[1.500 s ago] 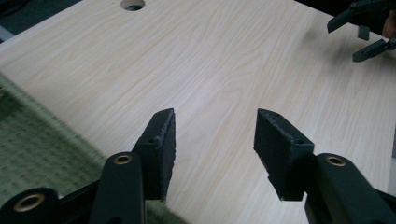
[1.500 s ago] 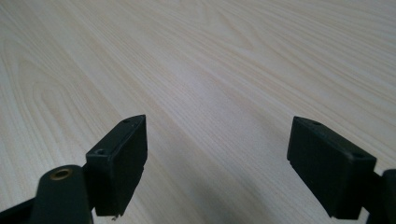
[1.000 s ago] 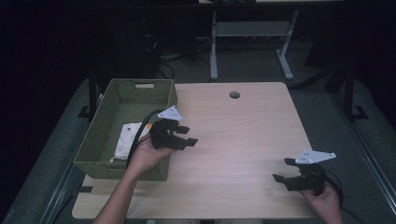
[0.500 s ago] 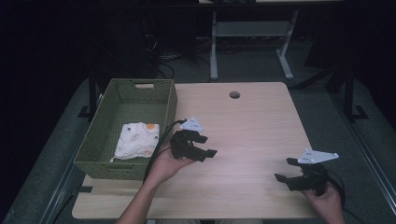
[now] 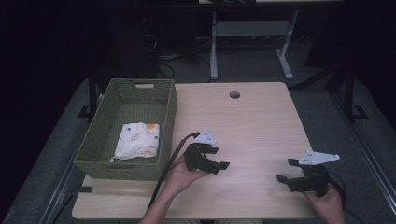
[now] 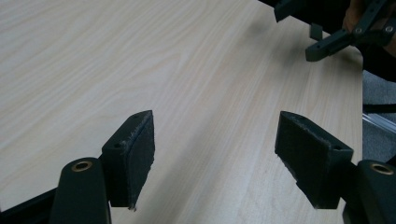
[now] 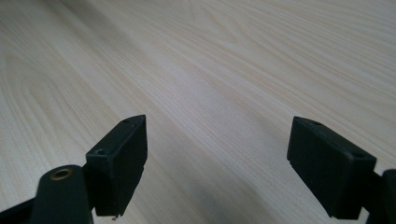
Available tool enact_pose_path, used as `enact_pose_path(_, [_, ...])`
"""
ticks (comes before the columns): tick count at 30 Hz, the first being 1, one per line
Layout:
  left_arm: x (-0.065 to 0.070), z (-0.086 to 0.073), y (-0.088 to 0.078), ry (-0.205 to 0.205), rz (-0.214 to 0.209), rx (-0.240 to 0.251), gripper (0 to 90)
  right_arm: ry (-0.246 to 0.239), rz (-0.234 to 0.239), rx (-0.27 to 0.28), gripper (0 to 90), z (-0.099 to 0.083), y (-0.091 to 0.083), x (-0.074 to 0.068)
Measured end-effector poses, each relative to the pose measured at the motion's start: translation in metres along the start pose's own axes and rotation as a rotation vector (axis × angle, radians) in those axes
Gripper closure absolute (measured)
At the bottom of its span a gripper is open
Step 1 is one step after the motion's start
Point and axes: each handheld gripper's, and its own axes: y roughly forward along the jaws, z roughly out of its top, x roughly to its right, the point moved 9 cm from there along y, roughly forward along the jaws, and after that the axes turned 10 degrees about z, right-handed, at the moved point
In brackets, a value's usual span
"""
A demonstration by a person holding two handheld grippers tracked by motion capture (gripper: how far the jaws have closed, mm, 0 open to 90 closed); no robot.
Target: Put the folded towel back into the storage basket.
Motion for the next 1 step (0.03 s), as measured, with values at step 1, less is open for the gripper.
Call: enact_pose_path(1, [0.0, 0.0, 0.0, 0.0, 0.0, 0.0, 28.1, 0.003, 0.002, 0.001, 19.7, 0.0002, 0.0006, 0.0003])
